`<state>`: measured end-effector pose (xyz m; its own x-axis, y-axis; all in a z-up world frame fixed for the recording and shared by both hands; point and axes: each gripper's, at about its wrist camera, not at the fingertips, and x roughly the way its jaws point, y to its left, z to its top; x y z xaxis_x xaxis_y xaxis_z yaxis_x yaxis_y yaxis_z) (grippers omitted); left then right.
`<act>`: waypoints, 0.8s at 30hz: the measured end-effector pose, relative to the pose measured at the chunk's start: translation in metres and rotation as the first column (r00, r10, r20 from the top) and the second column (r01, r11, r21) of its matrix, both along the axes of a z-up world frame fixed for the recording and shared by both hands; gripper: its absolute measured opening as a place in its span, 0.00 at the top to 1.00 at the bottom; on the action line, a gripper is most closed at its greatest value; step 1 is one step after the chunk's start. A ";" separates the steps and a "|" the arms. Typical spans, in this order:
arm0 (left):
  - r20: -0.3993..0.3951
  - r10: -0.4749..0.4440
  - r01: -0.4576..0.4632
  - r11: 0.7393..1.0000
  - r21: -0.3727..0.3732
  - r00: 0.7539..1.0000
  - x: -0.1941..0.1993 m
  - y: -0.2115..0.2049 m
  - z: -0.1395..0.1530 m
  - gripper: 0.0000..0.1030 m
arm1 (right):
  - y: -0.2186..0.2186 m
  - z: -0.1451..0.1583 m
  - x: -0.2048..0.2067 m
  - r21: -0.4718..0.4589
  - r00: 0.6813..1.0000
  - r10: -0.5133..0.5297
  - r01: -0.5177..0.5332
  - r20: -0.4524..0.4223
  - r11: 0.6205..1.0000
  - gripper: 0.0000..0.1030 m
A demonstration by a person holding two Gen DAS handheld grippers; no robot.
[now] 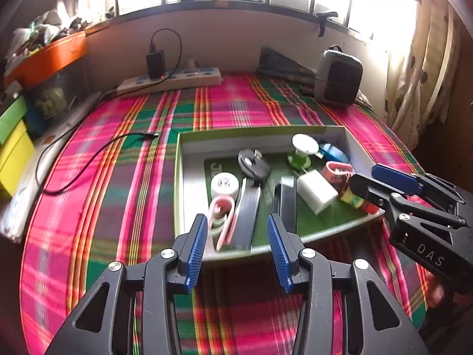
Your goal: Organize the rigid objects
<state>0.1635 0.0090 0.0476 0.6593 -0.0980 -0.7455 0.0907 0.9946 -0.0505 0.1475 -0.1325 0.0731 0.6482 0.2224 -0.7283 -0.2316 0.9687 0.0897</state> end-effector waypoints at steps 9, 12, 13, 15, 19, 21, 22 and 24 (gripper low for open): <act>0.003 0.021 -0.021 0.999 0.026 1.000 -0.043 -0.001 -0.008 0.58 | -0.009 -0.006 -0.037 -0.037 1.000 -0.023 0.023 -0.020 0.999 0.60; 0.004 0.022 -0.022 1.000 0.002 1.000 -0.055 0.001 -0.009 0.58 | -0.013 -0.011 -0.047 -0.046 0.999 -0.042 0.040 -0.031 0.998 0.59; 0.003 0.031 -0.031 0.999 0.010 1.000 -0.058 0.001 -0.010 0.58 | -0.014 -0.013 -0.050 -0.043 0.998 -0.043 0.041 -0.038 0.998 0.59; 0.011 0.037 -0.037 0.999 0.030 0.999 -0.063 -0.001 -0.010 0.58 | -0.016 -0.017 -0.055 -0.046 0.998 -0.046 0.044 -0.050 0.998 0.59; -0.021 0.028 -0.028 1.000 0.000 0.999 -0.070 -0.002 -0.019 0.57 | -0.019 -0.022 -0.065 -0.057 0.996 -0.054 0.051 -0.064 0.997 0.59; -0.036 0.029 -0.029 1.000 0.011 0.999 -0.072 -0.004 -0.025 0.57 | -0.020 -0.025 -0.069 -0.061 0.996 -0.060 0.055 -0.071 0.997 0.59; -0.043 0.030 -0.030 1.000 0.006 0.999 -0.073 -0.004 -0.027 0.57 | -0.021 -0.026 -0.071 -0.064 0.995 -0.062 0.058 -0.077 0.996 0.59; -0.048 0.021 -0.021 1.000 0.000 0.999 -0.075 -0.006 -0.029 0.57 | -0.021 -0.030 -0.074 -0.086 0.992 -0.078 0.069 -0.097 0.994 0.59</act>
<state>0.0888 0.0033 0.0188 0.6246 -0.0851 -0.7763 0.0672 0.9962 -0.0552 0.0730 -0.1536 0.0435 0.5839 0.1132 -0.8039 -0.1535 0.9878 0.0275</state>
